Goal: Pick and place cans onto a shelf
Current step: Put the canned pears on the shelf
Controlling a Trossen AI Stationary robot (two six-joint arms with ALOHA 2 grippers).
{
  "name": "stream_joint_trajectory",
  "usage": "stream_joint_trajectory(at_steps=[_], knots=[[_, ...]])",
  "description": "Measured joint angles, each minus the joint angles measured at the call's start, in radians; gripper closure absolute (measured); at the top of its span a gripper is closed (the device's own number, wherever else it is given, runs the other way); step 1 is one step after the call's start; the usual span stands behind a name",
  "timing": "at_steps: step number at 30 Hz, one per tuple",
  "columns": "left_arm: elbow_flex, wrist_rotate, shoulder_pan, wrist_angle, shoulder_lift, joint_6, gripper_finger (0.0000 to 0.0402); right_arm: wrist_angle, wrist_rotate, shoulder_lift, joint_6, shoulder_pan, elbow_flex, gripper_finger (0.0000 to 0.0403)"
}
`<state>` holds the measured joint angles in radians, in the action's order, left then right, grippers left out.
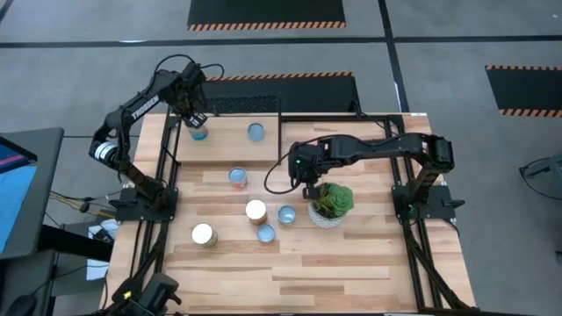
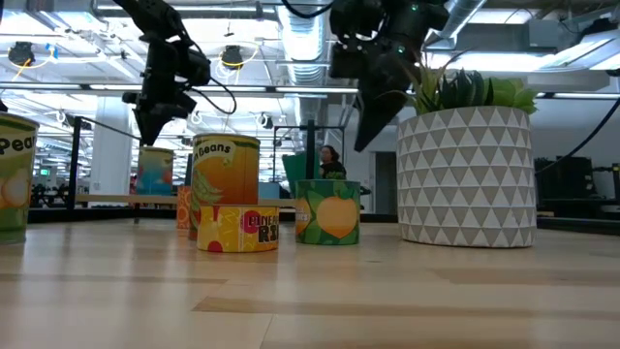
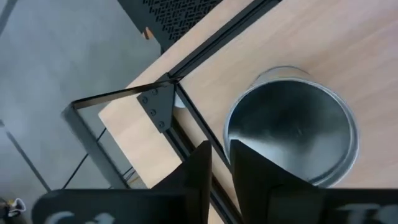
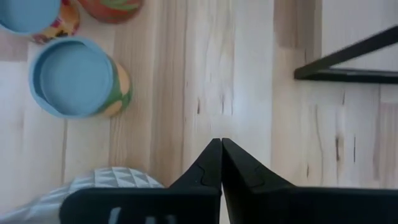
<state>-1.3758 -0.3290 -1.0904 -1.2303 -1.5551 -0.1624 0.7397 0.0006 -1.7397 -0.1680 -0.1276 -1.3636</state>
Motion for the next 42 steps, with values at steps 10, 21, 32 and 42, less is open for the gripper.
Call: stream_joint_trajectory(at_steps=[10, 21, 32, 42], knots=[[-0.22, 0.344, 0.097, -0.199, 0.011, 0.064, 0.0345, -0.04, 0.003, 0.024, -0.007, 0.009, -0.035, 0.038], [-0.039, 0.509, 0.548, -0.34, 0.143, 0.241, 0.0345, -0.072, 0.055, 0.078, -0.042, 0.034, -0.054, 0.0377], [0.293, 0.386, 1.024, -0.189, 0.413, 0.756, 0.0345, -0.059, 0.053, 0.092, 0.003, 0.056, -0.053, 0.0376], [0.434, 0.423, 1.269, -0.048, 0.479, 1.014, 0.0345, -0.057, 0.052, 0.092, 0.019, 0.128, -0.053, 0.0381]])
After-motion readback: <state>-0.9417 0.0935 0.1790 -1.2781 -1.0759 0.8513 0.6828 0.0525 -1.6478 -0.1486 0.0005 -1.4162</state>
